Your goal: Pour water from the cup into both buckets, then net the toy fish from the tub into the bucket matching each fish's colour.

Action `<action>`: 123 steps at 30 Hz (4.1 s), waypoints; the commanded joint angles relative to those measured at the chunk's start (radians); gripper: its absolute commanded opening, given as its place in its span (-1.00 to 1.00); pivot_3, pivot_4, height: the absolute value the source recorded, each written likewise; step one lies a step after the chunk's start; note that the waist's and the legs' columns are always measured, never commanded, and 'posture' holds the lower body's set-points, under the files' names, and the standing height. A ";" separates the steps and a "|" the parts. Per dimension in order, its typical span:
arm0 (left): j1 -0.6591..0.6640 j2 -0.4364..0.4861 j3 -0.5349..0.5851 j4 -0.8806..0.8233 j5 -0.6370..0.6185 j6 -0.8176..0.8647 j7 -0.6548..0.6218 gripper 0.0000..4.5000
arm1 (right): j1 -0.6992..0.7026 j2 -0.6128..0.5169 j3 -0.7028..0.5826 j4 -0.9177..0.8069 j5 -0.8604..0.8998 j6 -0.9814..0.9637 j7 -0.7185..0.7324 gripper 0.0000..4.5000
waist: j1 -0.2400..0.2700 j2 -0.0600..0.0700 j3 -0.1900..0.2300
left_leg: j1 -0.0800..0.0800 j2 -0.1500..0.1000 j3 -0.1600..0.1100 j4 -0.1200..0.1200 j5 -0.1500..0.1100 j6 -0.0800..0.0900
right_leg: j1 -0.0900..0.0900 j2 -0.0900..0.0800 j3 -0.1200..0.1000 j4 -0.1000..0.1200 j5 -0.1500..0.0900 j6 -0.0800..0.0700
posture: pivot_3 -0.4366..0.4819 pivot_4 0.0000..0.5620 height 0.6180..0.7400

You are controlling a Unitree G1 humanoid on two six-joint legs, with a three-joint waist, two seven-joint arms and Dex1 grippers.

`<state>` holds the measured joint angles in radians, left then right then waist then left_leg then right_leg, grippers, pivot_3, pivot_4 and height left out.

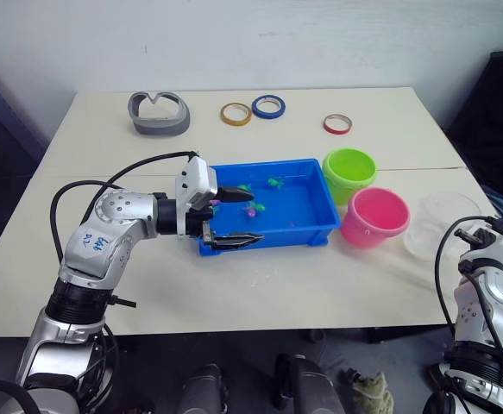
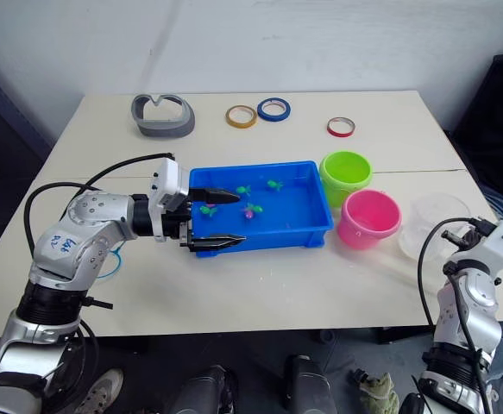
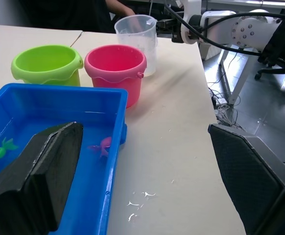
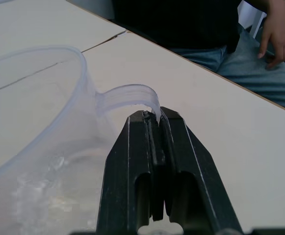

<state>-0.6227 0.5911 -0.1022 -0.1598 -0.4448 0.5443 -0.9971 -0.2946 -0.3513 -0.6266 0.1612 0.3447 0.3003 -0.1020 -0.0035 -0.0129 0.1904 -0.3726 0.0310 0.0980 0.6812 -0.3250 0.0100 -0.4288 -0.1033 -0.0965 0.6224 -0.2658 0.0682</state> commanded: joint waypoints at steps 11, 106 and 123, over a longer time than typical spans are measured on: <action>-0.029 -0.010 0.010 0.005 0.008 -0.015 0.007 1.00 | 0.064 -0.027 -0.022 -0.166 0.046 0.042 0.014 -0.99 | 0.002 0.000 0.000 | 0.000 0.000 0.000 0.000 0.000 0.000 | 0.000 0.000 0.000 0.000 0.000 0.000 | -0.05 -0.47 0.56; -0.133 -0.073 -0.022 0.152 0.097 -0.021 0.012 1.00 | -0.017 -0.468 0.368 -0.369 -0.549 -0.011 0.368 -0.99 | 0.002 0.003 0.003 | -0.002 -0.001 0.001 0.001 0.001 0.000 | -0.002 0.003 -0.005 0.000 0.000 0.001 | -0.05 -0.47 0.56; -0.168 -0.082 0.019 0.218 0.076 -0.022 0.014 1.00 | -0.132 -0.338 0.255 -0.381 -0.391 0.271 0.342 -0.99 | 0.002 0.004 0.003 | -0.002 -0.001 0.002 0.001 0.002 0.000 | -0.002 0.003 -0.006 0.001 0.000 0.001 | -0.05 -0.47 0.56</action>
<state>-0.7662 0.5112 -0.1134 0.0591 -0.3549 0.5430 -0.9792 -0.3951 -0.6878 -0.3267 -0.1883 -0.0579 0.5548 0.2589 -0.0014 -0.0093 0.1930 -0.3746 0.0305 0.0993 0.6824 -0.3234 0.0104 -0.4310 -0.1000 -0.1022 0.6234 -0.2655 0.0688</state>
